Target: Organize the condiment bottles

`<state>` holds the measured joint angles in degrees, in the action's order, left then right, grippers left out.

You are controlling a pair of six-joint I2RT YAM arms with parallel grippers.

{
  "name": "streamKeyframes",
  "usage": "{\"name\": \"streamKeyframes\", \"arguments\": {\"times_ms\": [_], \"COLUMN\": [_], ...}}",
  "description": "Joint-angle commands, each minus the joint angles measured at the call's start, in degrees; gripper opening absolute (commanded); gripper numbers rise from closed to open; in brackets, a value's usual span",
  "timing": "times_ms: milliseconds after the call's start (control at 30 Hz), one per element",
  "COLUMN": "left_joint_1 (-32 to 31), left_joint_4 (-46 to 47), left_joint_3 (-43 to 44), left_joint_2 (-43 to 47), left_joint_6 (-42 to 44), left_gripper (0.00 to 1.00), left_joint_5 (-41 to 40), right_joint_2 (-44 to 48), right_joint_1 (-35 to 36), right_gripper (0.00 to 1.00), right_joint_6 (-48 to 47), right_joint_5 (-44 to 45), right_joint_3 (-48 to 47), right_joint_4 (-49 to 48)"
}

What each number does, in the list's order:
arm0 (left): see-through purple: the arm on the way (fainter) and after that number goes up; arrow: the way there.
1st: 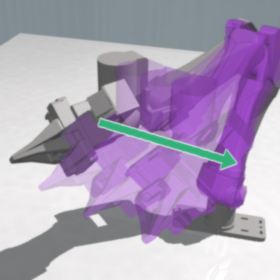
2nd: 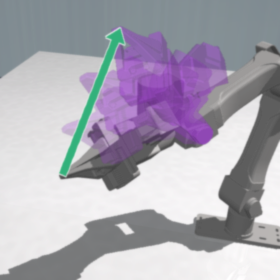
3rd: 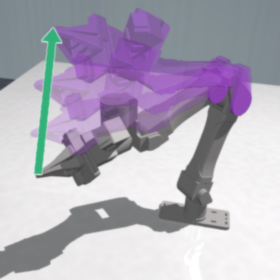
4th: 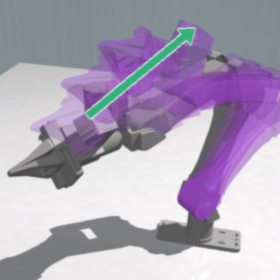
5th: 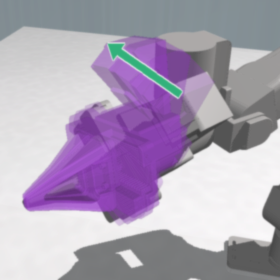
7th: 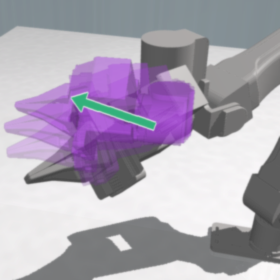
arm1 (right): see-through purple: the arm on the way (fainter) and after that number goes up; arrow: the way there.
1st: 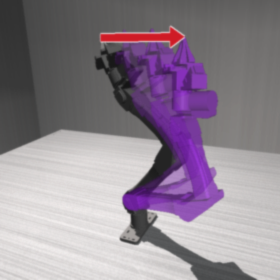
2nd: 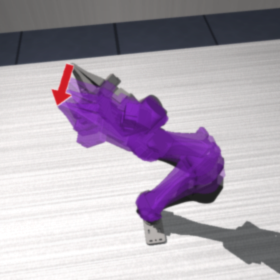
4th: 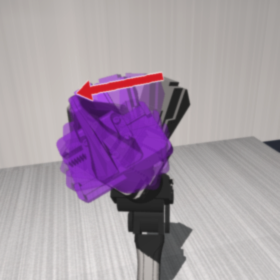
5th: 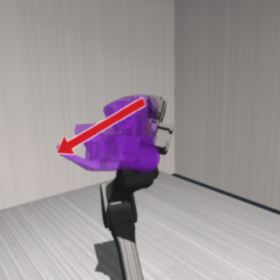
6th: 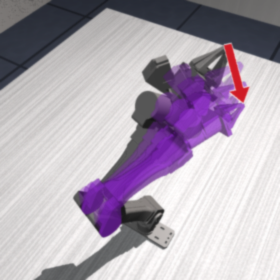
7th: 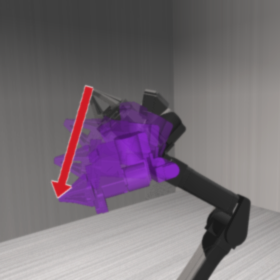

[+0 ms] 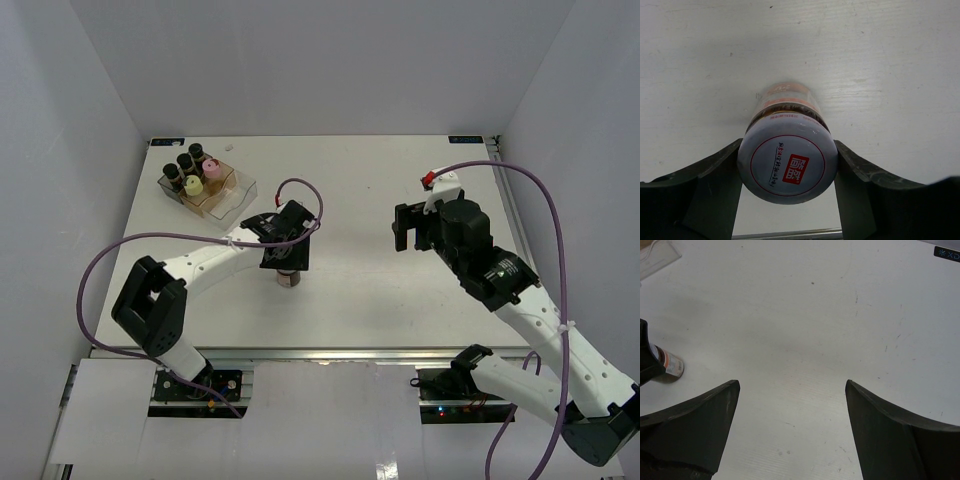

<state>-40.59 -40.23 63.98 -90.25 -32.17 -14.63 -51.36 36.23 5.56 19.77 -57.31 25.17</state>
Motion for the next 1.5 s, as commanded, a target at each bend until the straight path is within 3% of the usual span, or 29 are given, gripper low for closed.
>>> {"name": "streamKeyframes", "arguments": {"times_ms": [0,267,500,767,1467], "left_joint_1": [2.2,16.36,24.7,31.1,33.5], "left_joint_4": [-3.67,-6.83,-6.06,-0.03,3.57], "left_joint_3": [9.24,29.3,37.62,36.75,37.07], "left_joint_2": [-0.23,-4.19,-10.52,-15.04,-24.22], "left_joint_6": [1.05,7.02,10.44,12.4,15.1], "left_gripper": [0.0,0.0,0.0,0.0,0.0], "left_joint_5": [-5.4,-4.54,-2.3,0.04,-0.11], "right_joint_2": [1.46,2.98,4.0,5.82,6.56], "right_joint_1": [-0.1,-0.1,-0.02,-0.02,0.07], "right_gripper": [0.92,0.92,0.92,0.92,0.92], "right_joint_6": [-0.55,-0.22,-0.2,-0.46,-0.91], "right_joint_5": [-0.12,-1.73,-3.93,-4.92,-5.09], "right_joint_3": [0.23,0.96,1.94,2.47,1.68], "right_joint_4": [-2.32,-2.91,-3.99,-4.86,-5.03]}}
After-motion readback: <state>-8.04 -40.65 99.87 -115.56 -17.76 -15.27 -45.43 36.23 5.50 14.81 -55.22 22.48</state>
